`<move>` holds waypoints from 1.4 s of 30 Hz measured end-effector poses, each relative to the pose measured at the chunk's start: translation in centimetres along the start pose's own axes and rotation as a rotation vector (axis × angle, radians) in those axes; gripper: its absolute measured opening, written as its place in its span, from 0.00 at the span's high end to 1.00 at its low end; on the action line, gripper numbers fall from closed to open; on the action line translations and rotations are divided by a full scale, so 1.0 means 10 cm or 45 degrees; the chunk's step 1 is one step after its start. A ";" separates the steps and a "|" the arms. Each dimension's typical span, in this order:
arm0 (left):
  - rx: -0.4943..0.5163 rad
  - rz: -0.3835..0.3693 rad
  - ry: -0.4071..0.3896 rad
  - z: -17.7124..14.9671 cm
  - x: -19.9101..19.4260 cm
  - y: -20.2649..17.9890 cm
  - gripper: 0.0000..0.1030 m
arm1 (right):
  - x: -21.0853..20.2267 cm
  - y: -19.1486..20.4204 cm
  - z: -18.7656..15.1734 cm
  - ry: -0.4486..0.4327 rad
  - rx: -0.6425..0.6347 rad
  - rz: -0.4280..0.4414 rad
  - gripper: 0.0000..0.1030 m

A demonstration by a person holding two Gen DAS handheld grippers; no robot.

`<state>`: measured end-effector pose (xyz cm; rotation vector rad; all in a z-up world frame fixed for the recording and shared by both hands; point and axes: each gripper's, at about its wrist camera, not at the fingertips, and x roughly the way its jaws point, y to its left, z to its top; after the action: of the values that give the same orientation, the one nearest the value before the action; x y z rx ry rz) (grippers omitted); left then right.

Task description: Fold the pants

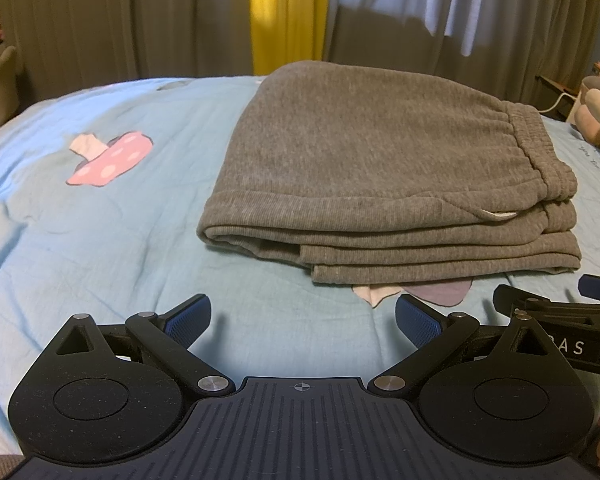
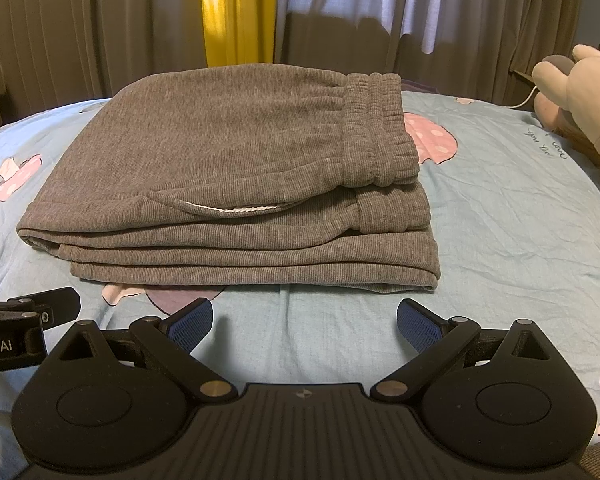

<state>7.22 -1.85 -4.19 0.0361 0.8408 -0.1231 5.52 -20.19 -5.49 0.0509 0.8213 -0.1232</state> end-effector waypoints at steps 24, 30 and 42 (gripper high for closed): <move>-0.020 -0.004 -0.005 0.00 0.01 0.03 0.01 | -0.01 0.00 0.01 0.001 0.014 -0.008 0.04; -0.019 -0.018 -0.011 -0.01 -0.01 0.02 0.01 | -0.03 0.00 0.00 -0.007 0.020 -0.021 0.04; 0.001 -0.049 -0.024 -0.01 -0.06 0.00 0.01 | -0.08 0.02 -0.01 -0.022 0.021 -0.036 0.04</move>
<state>6.70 -1.75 -3.80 0.0195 0.8232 -0.1601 4.91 -19.92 -4.94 0.0536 0.8040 -0.1569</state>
